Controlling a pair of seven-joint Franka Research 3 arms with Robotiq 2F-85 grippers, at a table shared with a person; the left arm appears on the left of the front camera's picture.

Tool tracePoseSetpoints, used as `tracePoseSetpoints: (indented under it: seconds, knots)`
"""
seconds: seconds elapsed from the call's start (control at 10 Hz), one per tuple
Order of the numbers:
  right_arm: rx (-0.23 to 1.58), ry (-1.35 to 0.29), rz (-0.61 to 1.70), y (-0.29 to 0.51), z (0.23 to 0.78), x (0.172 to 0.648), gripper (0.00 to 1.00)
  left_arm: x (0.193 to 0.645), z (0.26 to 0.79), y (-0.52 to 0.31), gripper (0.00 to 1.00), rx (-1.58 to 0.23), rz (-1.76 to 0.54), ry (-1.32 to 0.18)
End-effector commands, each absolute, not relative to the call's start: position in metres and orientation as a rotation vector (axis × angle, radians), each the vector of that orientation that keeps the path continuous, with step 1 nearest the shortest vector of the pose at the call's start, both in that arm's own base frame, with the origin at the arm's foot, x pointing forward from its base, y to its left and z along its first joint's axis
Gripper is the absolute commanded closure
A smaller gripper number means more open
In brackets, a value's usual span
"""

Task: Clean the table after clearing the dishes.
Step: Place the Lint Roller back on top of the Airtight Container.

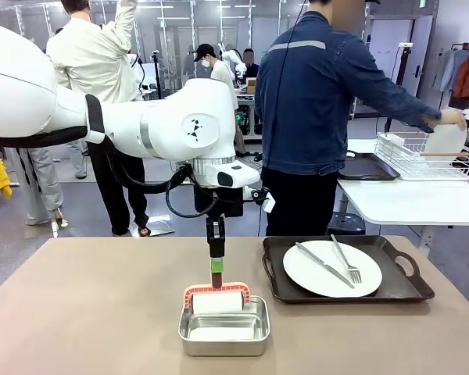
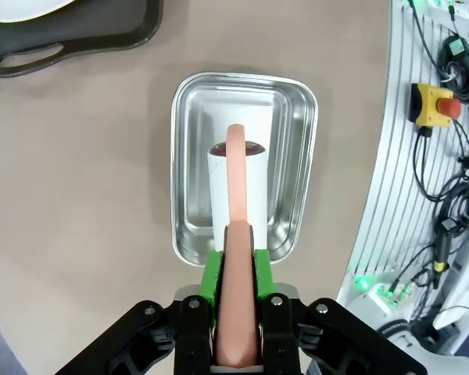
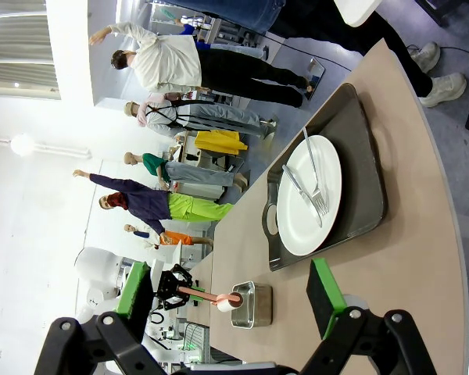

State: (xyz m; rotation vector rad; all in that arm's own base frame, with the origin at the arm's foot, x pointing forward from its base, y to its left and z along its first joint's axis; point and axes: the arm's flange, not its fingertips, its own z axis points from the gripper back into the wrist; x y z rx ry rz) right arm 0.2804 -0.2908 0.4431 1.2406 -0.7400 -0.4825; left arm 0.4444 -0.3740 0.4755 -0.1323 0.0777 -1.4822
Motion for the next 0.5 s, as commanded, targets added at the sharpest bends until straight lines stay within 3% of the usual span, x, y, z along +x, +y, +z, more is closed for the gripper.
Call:
tracePoseSetpoints:
  seconds: [0.0,0.4]
  knots:
    - [1.245,-0.752,-0.468,-0.291,0.446,0.278,0.0,0.442,0.484,-0.372,0.79,-0.123,-1.491,0.063]
    - [1.245,-0.752,-0.468,-0.291,0.446,0.278,0.0,0.455,0.448,-0.376,0.79,-0.135,-1.606,0.117]
